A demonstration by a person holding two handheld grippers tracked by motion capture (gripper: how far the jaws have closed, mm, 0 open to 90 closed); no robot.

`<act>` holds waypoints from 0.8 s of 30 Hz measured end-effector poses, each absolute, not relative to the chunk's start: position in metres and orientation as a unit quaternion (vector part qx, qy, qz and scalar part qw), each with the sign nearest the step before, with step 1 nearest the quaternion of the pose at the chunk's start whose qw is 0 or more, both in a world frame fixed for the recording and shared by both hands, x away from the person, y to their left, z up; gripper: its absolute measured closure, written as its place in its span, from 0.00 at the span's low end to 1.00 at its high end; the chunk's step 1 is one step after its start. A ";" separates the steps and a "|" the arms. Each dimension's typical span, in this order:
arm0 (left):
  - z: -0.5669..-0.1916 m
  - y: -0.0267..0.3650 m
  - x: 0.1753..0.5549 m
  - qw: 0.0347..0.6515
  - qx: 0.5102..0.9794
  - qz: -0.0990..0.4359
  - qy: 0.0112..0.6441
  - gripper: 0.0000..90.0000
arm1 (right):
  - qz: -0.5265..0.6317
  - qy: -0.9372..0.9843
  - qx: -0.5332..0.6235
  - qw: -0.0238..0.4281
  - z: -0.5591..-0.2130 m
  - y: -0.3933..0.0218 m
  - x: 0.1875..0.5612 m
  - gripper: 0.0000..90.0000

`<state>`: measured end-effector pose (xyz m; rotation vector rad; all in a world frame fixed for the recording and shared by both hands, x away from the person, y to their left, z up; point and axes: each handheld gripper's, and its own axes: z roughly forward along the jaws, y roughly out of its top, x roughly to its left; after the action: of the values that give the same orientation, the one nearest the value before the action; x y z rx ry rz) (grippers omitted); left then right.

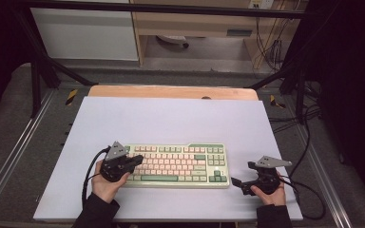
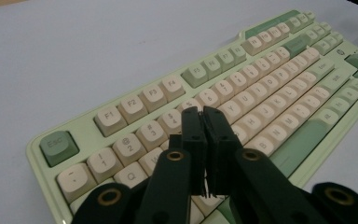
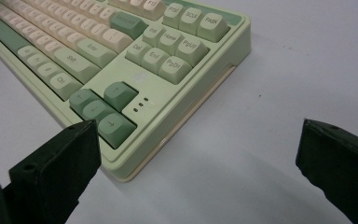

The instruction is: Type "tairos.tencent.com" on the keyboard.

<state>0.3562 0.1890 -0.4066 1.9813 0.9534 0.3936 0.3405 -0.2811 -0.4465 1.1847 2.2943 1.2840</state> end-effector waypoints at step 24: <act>-0.423 0.147 0.374 0.418 0.814 0.145 0.377 1.00 | 0.442 0.789 0.407 0.128 -0.446 -0.281 0.340 0.01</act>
<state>0.3739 0.1471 -0.4234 2.0412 0.9456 0.3631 0.3403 -0.2814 -0.4461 1.1833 2.2946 1.2856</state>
